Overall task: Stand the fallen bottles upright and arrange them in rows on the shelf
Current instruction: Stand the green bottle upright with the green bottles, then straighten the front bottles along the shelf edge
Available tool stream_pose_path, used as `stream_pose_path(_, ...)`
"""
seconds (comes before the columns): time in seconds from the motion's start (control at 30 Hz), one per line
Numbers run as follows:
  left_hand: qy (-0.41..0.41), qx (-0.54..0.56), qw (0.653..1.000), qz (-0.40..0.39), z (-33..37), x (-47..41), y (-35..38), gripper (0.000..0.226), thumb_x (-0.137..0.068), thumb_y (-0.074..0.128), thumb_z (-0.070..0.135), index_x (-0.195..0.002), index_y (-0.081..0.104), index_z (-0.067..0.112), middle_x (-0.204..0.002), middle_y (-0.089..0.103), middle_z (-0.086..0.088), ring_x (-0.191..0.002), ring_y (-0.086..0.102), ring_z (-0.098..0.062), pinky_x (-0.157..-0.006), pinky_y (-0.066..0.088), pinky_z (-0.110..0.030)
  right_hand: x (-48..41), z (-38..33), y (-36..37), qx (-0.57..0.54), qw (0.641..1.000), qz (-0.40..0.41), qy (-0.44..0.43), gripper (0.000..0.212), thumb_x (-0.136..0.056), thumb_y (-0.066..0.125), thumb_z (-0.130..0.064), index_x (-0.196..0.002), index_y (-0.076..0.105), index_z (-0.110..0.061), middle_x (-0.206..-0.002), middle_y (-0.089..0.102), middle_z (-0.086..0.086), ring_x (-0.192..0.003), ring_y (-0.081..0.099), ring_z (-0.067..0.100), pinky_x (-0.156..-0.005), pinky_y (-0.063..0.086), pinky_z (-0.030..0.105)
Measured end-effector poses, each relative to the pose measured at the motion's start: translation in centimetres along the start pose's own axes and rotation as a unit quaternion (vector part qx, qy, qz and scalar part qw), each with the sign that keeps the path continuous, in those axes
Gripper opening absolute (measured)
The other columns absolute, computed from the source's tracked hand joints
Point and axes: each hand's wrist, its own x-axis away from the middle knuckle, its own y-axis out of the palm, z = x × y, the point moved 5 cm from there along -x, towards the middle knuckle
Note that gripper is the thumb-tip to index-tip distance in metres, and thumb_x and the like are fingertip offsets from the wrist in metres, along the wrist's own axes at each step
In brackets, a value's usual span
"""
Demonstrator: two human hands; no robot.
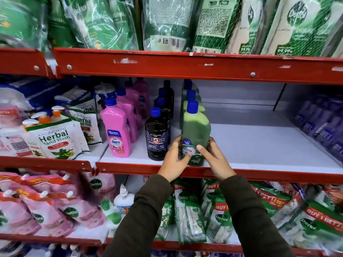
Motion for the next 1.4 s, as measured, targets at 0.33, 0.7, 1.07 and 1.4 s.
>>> stream_pose_path(0.33, -0.016, 0.129, 0.991, 0.041, 2.4, 1.5, 0.1, 0.035, -0.106, 0.026, 0.039, -0.135, 0.043, 0.049, -0.136, 0.053, 0.021, -0.120, 0.053, 0.019, -0.098, 0.044, -0.006, 2.1, -1.2, -0.3, -0.104, 0.987, 0.120, -0.025, 0.034, -0.106, 0.040, -0.026, -0.139, 0.048, -0.028, -0.143, 0.057, 0.002, -0.129, 0.059, 0.016, -0.092, 0.055, 0.020)
stream_pose_path(0.7, -0.017, 0.128, 0.990, 0.053, 3.4, 4.3, 0.2, 0.060, -0.089, 0.023, 0.075, -0.142, 0.040, 0.051, -0.139, 0.053, 0.023, -0.125, 0.049, 0.017, -0.115, 0.035, -0.020, 5.1, -1.9, -0.7, -0.090, 0.985, 0.147, -0.017, 0.040, -0.107, 0.035, -0.035, -0.139, 0.057, -0.029, -0.136, 0.064, -0.003, -0.130, 0.061, 0.019, -0.102, 0.053, 0.025)
stream_pose_path(1.07, 0.083, 0.079, 0.954, 0.277, 2.8, 5.3, -6.3, 0.056, -0.098, 0.024, 0.056, -0.147, 0.038, 0.033, -0.155, 0.037, 0.013, -0.141, 0.032, 0.011, -0.119, 0.025, -0.014, 5.3, -3.6, 9.1, 0.075, 0.966, 0.155, -0.195, 0.036, -0.103, 0.038, -0.041, -0.135, 0.052, -0.033, -0.134, 0.058, -0.011, -0.128, 0.052, -0.002, -0.106, 0.039, 0.013)
stream_pose_path(1.4, -0.020, 0.144, 0.978, 0.147, 1.3, 3.2, -10.6, 0.053, -0.094, 0.021, 0.067, -0.135, 0.046, 0.046, -0.137, 0.056, 0.011, -0.123, 0.054, -0.001, -0.106, 0.041, -0.023, 0.1, -2.9, 13.1, -0.110, 0.990, 0.086, -0.034, 0.054, -0.103, 0.032, -0.045, -0.153, 0.040, -0.025, -0.157, 0.045, -0.002, -0.148, 0.039, 0.012, -0.125, 0.028, 0.046)
